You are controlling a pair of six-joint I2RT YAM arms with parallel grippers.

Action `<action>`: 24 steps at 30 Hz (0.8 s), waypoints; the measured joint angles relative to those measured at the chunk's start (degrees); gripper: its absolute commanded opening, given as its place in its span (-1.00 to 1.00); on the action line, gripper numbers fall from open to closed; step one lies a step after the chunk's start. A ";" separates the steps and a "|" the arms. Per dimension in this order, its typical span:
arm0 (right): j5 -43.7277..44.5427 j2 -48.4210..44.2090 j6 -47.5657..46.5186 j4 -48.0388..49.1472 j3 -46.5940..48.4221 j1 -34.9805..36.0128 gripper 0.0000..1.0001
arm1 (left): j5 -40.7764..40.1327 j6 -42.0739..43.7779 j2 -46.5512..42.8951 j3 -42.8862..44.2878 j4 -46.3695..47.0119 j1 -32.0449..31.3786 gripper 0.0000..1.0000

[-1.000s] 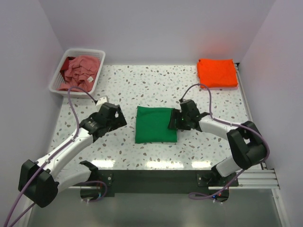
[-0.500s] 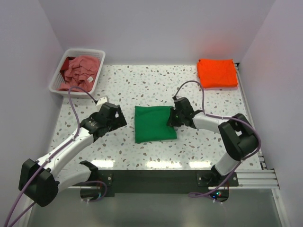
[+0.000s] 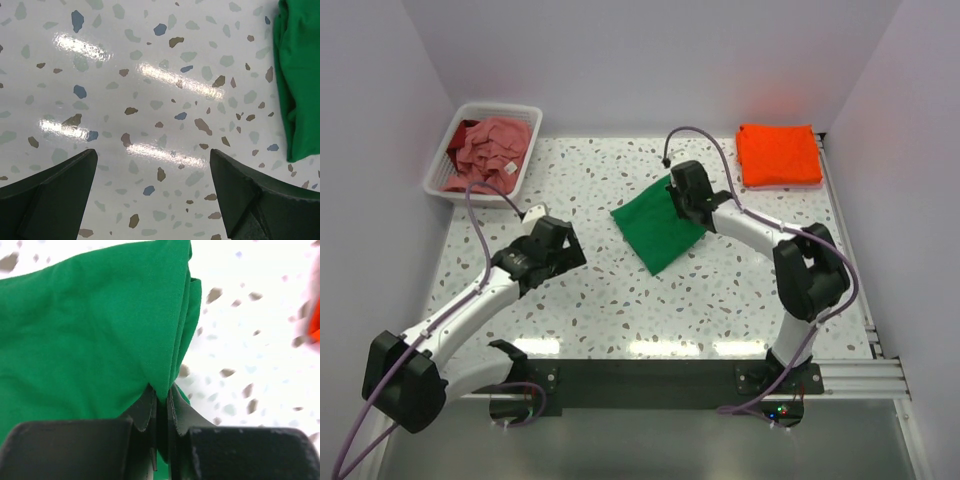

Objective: Fold and stack the t-shirts
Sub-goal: Neatly place the folded tshirt to the corner

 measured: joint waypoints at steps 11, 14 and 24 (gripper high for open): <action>8.72 10.86 -12.59 -4.07 17.35 -5.99 -1.00 | -0.76 0.00 3.96 2.01 0.04 1.05 1.00; 9.90 12.68 -14.58 -4.52 20.92 -8.76 -1.00 | -0.72 0.00 5.29 2.36 0.11 1.33 1.00; 10.56 19.63 -19.80 -4.50 33.18 -17.20 -1.00 | -0.72 0.00 12.28 4.61 0.87 1.81 1.00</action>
